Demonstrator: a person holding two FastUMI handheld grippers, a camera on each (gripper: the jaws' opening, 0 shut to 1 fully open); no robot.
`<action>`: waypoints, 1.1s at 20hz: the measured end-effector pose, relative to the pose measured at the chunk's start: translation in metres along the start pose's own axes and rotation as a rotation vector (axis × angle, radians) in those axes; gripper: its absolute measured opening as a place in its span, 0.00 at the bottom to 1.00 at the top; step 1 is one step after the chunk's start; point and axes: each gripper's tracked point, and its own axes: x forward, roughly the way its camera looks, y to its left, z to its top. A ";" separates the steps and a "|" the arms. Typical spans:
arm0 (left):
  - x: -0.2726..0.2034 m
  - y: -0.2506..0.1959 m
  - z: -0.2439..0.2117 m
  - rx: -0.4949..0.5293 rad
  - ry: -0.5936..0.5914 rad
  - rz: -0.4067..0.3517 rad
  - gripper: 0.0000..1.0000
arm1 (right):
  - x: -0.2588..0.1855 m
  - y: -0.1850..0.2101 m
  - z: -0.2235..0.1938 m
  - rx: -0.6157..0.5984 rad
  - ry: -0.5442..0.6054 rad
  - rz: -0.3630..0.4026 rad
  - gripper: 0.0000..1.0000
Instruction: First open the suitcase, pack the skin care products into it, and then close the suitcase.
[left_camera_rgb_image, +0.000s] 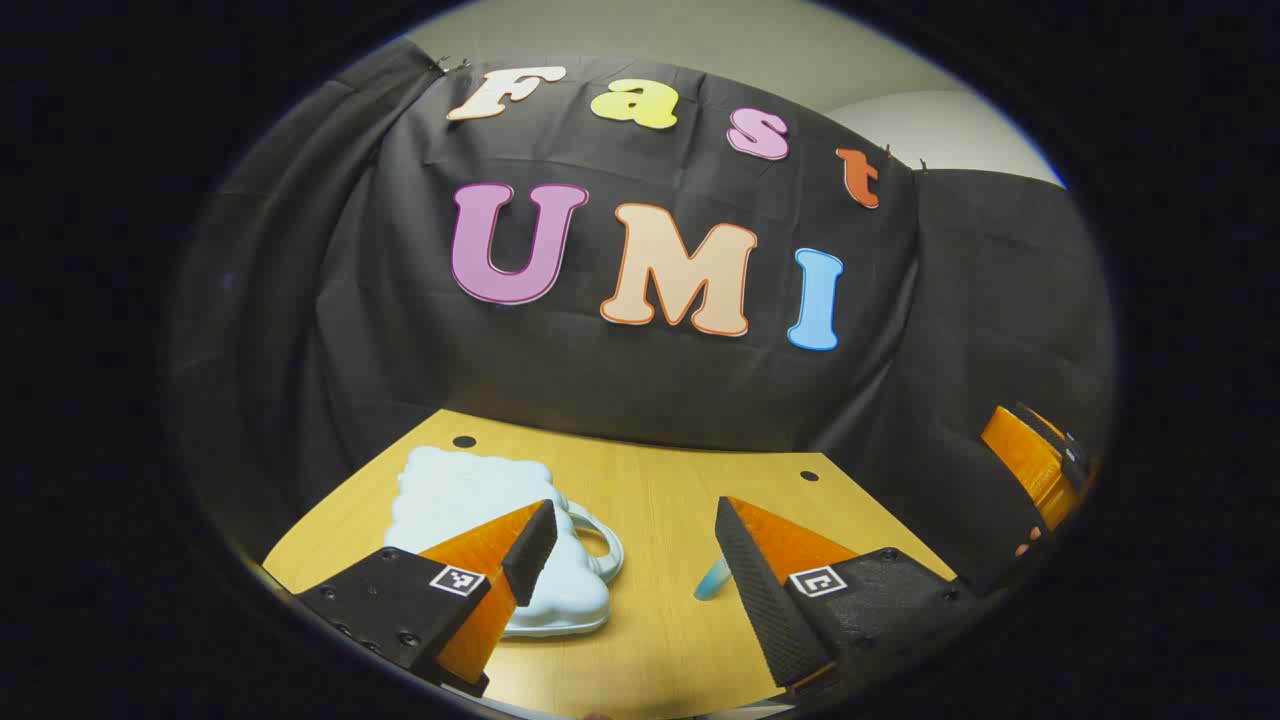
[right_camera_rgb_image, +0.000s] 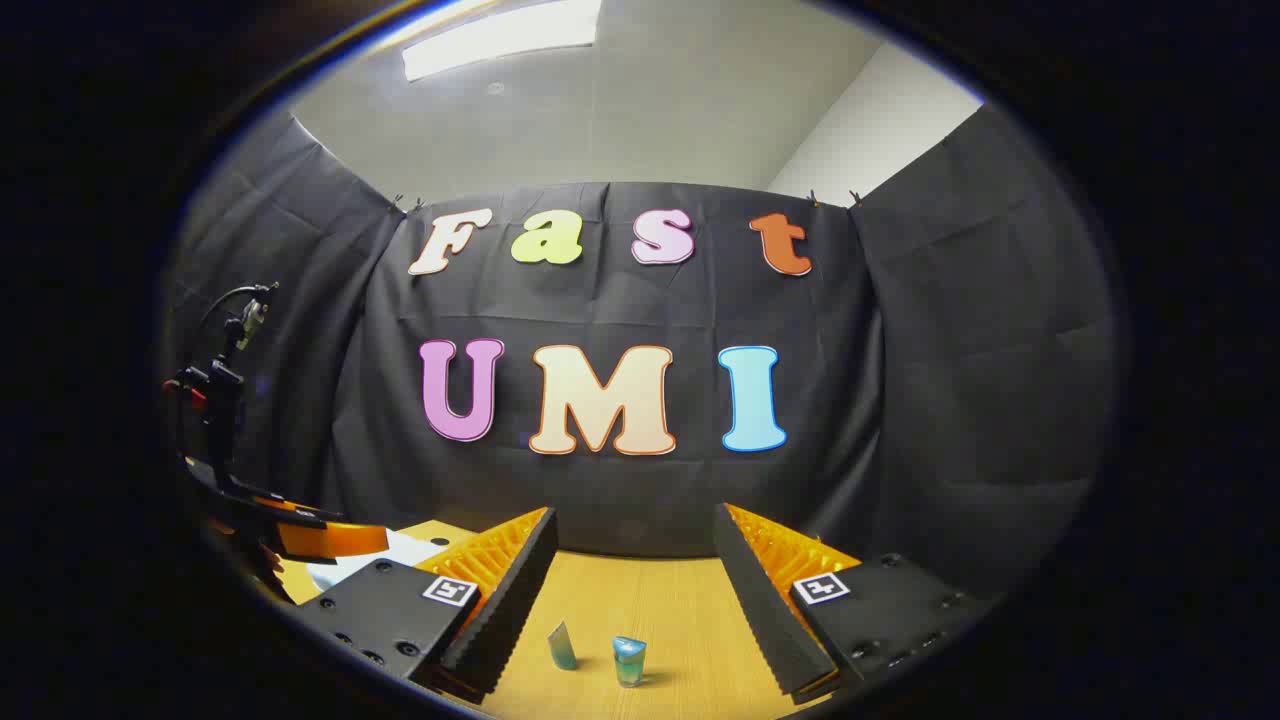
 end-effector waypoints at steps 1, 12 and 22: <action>0.001 -0.001 -0.003 -0.012 0.014 0.002 0.94 | 0.000 -0.004 -0.001 0.005 0.005 -0.004 0.98; 0.040 0.010 -0.014 -0.072 0.159 0.019 0.94 | 0.006 -0.049 -0.023 0.024 0.069 -0.060 0.98; 0.113 0.033 -0.033 -0.194 0.437 0.055 0.95 | 0.012 -0.054 -0.062 0.076 0.156 -0.026 0.98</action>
